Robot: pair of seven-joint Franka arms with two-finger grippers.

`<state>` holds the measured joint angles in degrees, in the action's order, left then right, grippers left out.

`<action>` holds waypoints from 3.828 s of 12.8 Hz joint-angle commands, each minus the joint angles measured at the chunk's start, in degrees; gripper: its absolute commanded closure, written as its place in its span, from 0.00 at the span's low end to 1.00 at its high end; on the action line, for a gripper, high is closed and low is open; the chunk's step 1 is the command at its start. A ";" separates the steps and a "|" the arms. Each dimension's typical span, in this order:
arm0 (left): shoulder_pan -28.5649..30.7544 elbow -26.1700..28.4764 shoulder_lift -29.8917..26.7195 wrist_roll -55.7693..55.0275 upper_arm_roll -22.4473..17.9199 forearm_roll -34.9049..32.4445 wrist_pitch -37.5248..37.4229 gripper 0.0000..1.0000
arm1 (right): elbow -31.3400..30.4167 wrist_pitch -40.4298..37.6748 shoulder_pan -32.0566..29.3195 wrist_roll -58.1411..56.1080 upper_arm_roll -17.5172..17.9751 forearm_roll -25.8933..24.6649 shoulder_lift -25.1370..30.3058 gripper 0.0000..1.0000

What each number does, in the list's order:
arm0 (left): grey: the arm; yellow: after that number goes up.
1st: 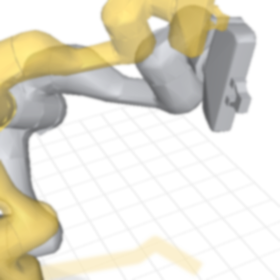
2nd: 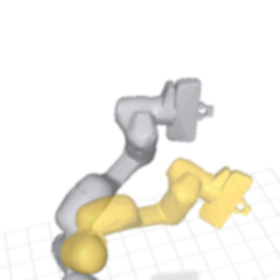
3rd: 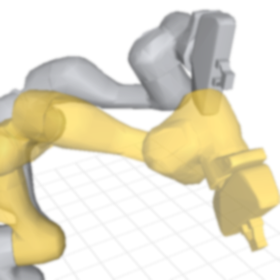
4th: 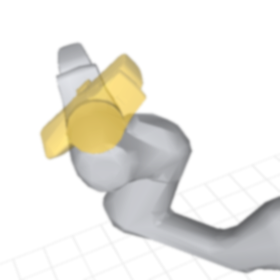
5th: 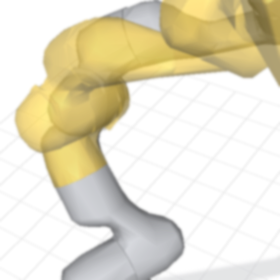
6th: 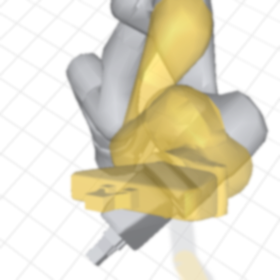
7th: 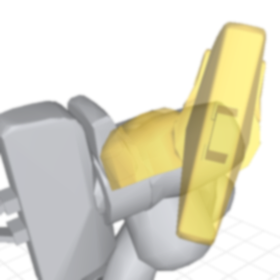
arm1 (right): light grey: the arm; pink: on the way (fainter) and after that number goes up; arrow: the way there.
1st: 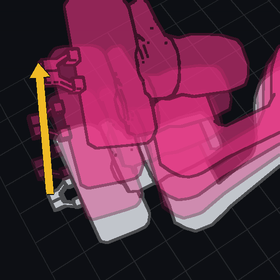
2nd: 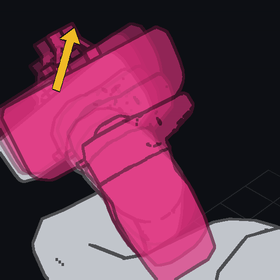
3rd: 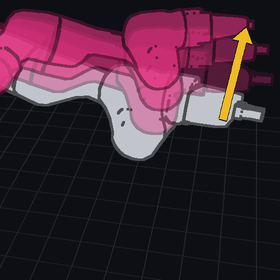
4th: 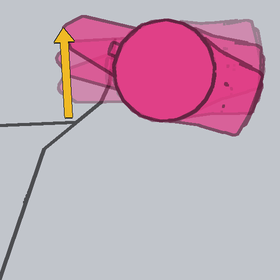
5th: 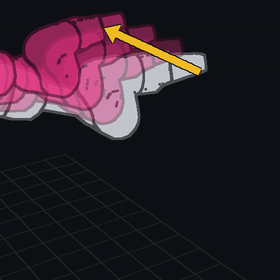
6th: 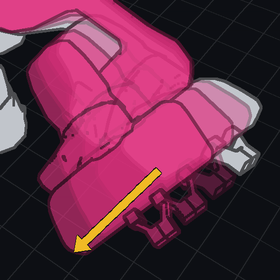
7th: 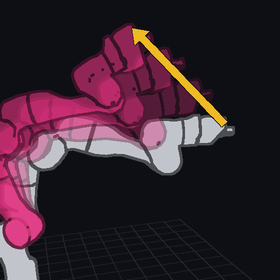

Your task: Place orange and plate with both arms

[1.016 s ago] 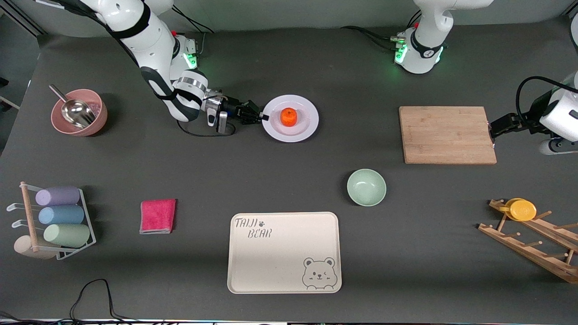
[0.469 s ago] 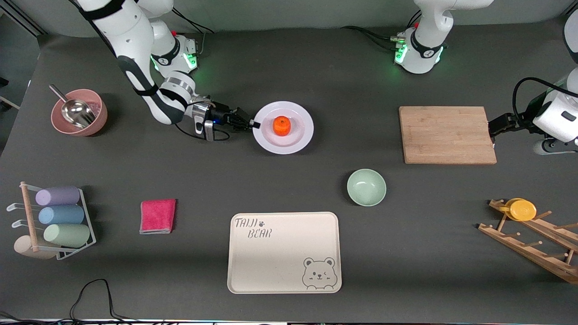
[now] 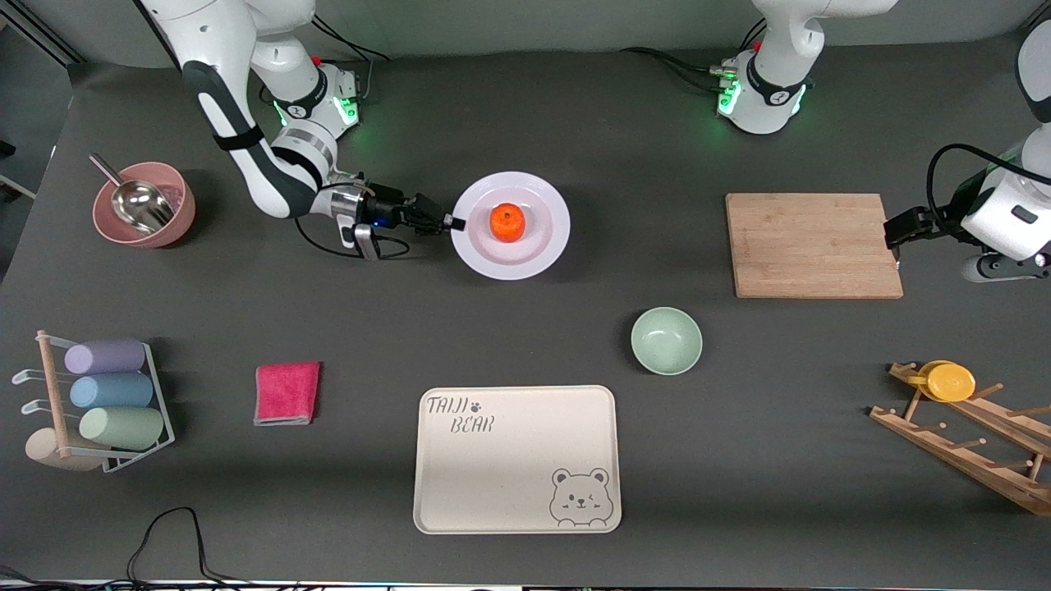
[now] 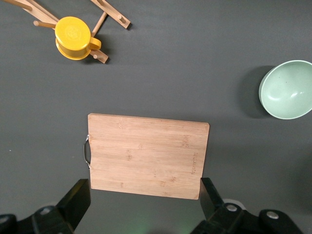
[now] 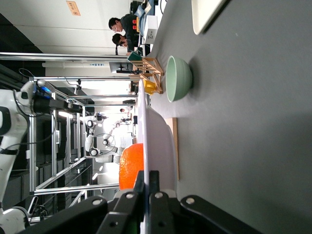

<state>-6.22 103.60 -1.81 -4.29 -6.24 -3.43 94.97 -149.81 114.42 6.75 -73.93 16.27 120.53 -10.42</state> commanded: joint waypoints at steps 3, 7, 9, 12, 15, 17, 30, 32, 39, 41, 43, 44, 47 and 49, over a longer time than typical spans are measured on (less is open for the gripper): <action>0.07 2.57 -2.49 3.31 -0.61 0.87 1.45 0.00 | 20.56 8.97 -0.59 10.63 -1.07 -6.96 -9.68 1.00; 0.15 3.63 -3.02 3.50 -0.70 1.05 1.97 0.00 | 39.29 11.00 -0.07 16.79 -3.79 -10.84 -21.89 1.00; 0.16 3.72 -3.37 3.50 -0.70 1.05 2.06 0.00 | 48.69 11.53 -0.07 20.82 -4.32 -13.99 -27.87 1.00; 0.07 4.24 -3.37 3.50 -0.70 1.05 2.24 0.00 | 64.25 13.90 0.11 30.31 -5.28 -21.90 -36.49 1.00; 0.07 4.59 -3.46 3.58 -0.70 0.97 2.24 0.00 | 72.45 13.99 0.64 31.48 -5.99 -23.76 -43.00 1.00; 0.07 4.86 -3.55 3.58 -0.70 0.97 2.41 0.00 | 76.23 14.17 0.81 31.31 -5.99 -23.76 -46.43 1.00; 0.77 9.17 -6.01 2.71 -0.79 1.32 8.03 0.00 | 82.58 20.32 4.94 29.81 -9.42 -24.29 -55.94 1.00; 2.17 9.25 -6.10 2.71 -0.87 1.32 8.65 0.00 | 81.88 20.32 4.94 29.81 -9.42 -24.29 -56.03 0.63; 2.35 9.25 -6.19 2.71 -0.87 1.40 8.83 0.00 | 76.18 20.14 4.85 29.28 -12.31 -26.21 -52.00 0.48; 2.35 9.25 -6.18 2.71 -0.87 1.32 8.83 0.00 | 74.50 20.06 4.42 29.90 -13.02 -29.29 -50.50 0.48; 2.53 9.25 -6.19 2.79 -0.87 1.32 8.65 0.00 | 72.48 20.06 4.33 30.25 -13.37 -29.83 -48.39 0.48; 2.53 9.25 -6.27 2.79 -0.87 1.32 8.48 0.00 | 71.16 19.97 4.33 31.82 -14.42 -31.39 -46.82 0.48; 2.53 9.25 -6.36 2.79 -0.87 1.32 8.22 0.00 | 66.16 19.70 3.10 43.22 -14.69 -43.77 -39.62 0.47; 2.53 9.25 -6.36 2.79 -0.87 1.32 8.30 0.00 | 61.24 16.30 1.79 49.21 -14.95 -49.84 -33.47 0.41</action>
<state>-3.98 111.28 -6.20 -1.84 -7.25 -2.61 102.96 -79.93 133.11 9.26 -30.19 1.79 75.77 -52.62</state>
